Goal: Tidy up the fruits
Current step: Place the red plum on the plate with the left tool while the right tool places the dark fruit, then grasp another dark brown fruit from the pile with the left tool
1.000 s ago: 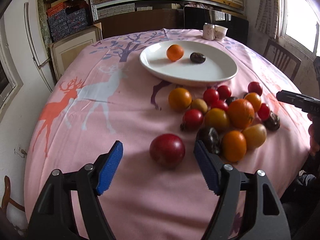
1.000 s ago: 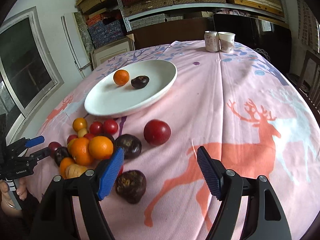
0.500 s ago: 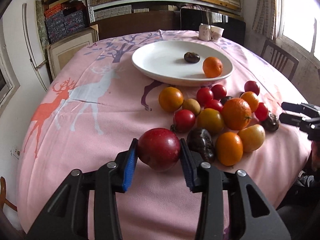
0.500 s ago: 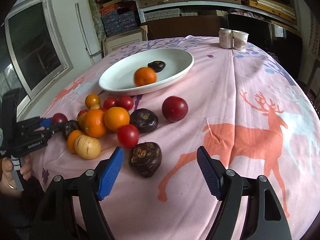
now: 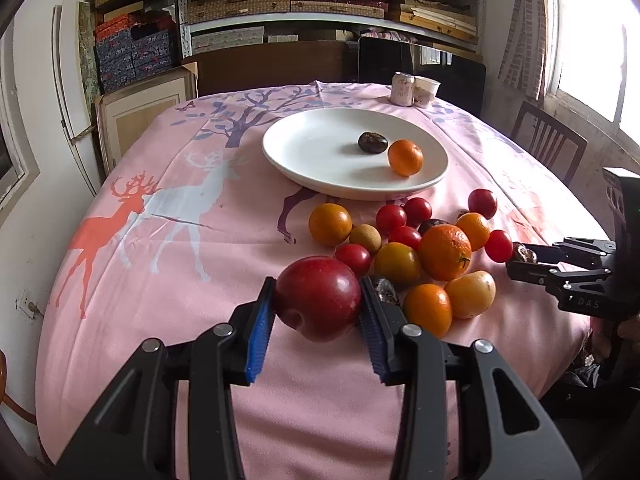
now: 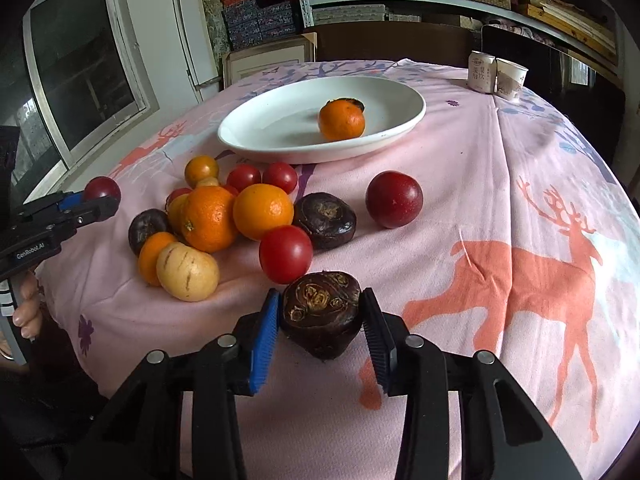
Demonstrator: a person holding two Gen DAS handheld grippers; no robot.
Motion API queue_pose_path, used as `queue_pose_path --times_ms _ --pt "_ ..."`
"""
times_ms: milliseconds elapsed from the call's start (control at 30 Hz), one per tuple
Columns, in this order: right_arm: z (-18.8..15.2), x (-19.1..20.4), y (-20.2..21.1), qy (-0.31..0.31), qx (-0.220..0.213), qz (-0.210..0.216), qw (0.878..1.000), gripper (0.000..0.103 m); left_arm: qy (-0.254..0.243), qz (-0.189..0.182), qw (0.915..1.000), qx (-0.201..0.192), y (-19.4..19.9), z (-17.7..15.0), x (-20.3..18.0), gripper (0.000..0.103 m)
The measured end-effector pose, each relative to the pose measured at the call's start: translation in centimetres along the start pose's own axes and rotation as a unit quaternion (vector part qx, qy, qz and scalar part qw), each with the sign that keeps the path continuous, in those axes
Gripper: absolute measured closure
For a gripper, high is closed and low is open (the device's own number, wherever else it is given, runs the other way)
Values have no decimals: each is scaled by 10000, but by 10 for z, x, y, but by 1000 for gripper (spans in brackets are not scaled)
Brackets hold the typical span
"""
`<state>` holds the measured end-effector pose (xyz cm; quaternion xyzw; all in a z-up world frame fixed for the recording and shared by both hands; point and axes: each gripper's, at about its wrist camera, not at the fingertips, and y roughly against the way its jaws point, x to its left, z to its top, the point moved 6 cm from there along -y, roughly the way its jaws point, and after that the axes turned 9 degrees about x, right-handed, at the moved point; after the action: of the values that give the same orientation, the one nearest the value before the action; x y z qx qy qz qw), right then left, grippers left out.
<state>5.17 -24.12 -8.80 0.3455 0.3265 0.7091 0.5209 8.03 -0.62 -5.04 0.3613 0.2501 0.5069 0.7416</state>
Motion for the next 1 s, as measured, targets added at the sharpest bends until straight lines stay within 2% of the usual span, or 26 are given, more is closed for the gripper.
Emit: queue_pose_path --times_ms 100,233,467,567,600,667,700,733,800,867,1000 --pt "21 -15 17 -231 -233 139 9994 62 -55 -17 10000 -35 -5 18 -4 63" --pt "73 -31 22 -410 -416 216 9981 62 -69 -114 9999 -55 -26 59 -9 63" --pt "156 -44 -22 -591 -317 139 9977 62 40 -290 9995 131 -78 129 -16 63" --pt "176 -45 -46 -667 -145 251 9974 59 70 -303 9985 448 -105 142 -17 62" --pt "179 -46 -51 -699 -123 284 9971 52 84 -270 9981 543 -111 143 -16 61" --pt "180 -48 -49 -751 -222 221 9967 50 173 -246 9983 508 -110 143 -11 48" --pt "178 -48 -46 -736 -277 201 9967 49 240 -269 9986 376 -102 143 -8 34" --pt "173 -47 -41 -717 -326 182 9967 49 274 -254 9990 246 -93 140 -5 27" --pt "161 -46 -29 -695 -440 145 9965 49 285 -216 9993 55 -74 134 0 25" --pt "145 -46 -13 -692 -534 148 9961 49 245 -373 9990 -59 -53 119 1 25" --pt "104 -46 21 -546 -701 -30 9960 38 -99 -297 9994 -112 -23 74 -3 26"
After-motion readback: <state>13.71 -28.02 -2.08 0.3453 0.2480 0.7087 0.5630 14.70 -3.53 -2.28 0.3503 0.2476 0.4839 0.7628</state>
